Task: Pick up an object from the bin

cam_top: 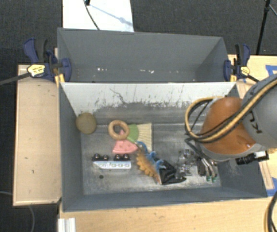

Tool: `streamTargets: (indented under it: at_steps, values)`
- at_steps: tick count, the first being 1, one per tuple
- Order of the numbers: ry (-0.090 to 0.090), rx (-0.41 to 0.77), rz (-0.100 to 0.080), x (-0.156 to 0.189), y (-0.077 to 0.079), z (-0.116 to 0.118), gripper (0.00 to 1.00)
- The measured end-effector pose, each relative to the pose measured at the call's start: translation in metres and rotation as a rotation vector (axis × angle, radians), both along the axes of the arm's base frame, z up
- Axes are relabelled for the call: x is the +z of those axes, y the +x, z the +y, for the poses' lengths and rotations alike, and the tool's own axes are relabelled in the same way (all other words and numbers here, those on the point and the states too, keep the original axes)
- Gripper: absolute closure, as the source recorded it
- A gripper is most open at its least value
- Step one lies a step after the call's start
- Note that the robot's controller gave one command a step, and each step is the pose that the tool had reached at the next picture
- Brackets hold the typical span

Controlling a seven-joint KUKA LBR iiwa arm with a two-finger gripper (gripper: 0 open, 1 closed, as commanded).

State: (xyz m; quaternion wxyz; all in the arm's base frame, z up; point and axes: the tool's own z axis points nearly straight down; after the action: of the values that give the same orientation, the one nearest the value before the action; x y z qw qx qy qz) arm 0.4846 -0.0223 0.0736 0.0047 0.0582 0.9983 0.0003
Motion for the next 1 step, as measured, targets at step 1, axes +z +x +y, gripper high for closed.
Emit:
streamTargets:
  at_steps: [1]
  values:
    - [0.000, 0.003, 0.015, 0.0433, -0.0030, 0.0061, 1.00]
